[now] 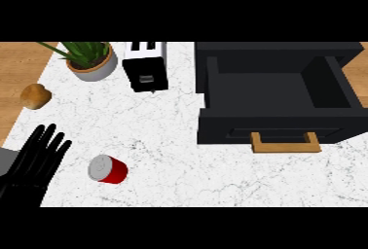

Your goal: Pick up the can, place it into the drawer and close the drawer

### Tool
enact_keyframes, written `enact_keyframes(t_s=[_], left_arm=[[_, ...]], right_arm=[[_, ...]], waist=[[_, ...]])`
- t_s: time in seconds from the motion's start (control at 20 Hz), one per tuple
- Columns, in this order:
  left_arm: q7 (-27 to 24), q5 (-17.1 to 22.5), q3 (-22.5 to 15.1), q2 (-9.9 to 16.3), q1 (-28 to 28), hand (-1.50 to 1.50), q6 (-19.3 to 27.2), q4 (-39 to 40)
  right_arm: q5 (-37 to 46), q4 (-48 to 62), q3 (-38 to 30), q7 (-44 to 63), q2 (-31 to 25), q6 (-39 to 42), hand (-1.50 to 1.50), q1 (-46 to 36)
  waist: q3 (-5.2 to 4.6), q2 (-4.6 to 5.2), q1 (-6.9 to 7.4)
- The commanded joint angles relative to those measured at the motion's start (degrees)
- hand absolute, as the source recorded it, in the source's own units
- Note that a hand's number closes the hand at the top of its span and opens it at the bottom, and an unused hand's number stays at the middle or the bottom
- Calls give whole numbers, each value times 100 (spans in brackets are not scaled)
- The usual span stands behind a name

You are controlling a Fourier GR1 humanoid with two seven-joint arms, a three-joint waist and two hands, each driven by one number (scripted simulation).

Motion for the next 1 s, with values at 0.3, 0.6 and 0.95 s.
enact_keyframes(t_s=[0.3,0.6,0.95], left_arm=[[-834,-597,-222,-128,-142,-150,188,1034],[-1582,-939,-165,-129,-538,-150,356,2179],[-3097,-1045,150,-96,-30,-150,-35,3288]], right_arm=[[226,311,-318,-221,296,444,-150,-92],[-114,31,-598,187,204,541,-150,-73],[-311,127,-802,195,201,798,-150,-138]], waist=[[1,2,14],[-1,2,-2],[-1,1,13]])
